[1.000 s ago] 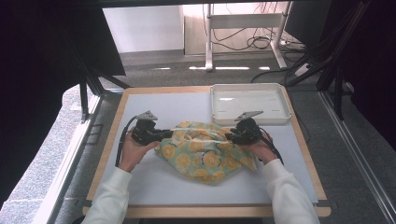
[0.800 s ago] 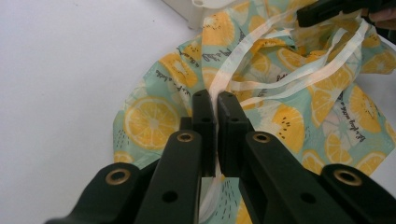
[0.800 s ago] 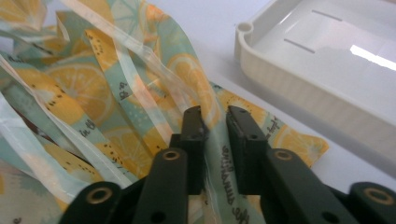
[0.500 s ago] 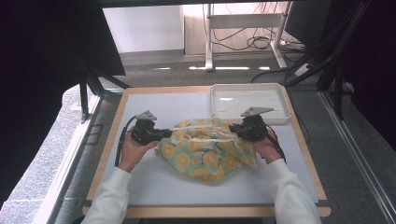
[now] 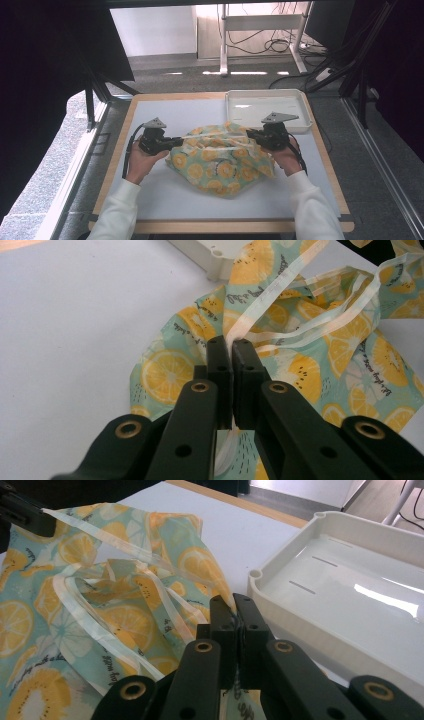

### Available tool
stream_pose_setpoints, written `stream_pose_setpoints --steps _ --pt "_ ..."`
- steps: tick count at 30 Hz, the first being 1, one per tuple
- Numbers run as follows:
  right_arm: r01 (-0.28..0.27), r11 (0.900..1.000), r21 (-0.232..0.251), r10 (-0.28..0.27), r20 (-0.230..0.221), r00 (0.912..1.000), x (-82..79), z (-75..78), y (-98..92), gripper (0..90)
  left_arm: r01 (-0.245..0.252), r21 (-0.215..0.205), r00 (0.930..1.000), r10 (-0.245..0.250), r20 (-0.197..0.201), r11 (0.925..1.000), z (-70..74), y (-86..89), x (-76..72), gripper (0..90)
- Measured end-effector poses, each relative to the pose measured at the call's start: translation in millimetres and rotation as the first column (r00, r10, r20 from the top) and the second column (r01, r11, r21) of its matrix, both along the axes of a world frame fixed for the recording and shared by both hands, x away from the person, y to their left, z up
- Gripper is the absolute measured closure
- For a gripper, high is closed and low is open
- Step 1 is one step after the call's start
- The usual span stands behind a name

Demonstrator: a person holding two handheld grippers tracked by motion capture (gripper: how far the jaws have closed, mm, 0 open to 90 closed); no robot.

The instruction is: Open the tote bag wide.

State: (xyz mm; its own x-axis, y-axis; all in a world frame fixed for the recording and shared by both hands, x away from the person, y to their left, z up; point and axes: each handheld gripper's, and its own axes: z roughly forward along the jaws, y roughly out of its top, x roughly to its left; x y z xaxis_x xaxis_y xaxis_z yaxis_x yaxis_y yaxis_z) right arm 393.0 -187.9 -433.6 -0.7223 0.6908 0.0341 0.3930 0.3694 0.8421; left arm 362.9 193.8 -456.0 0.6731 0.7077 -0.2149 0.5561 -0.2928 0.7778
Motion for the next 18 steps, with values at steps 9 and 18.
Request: stream_pose_setpoints --steps 9,18 --pt "-0.008 1.0 0.002 0.008 0.014 0.9999 -3.7 3.9 -0.2 87.3 0.0 -0.016 0.9993 0.001 0.038 0.9999 4.9 2.3 -4.8 89.0" --pt "-0.016 1.0 0.007 0.016 0.024 0.9996 -8.1 9.1 -1.3 87.6 -0.002 -0.023 0.9986 0.003 0.054 0.9997 6.1 3.2 -7.3 89.4"
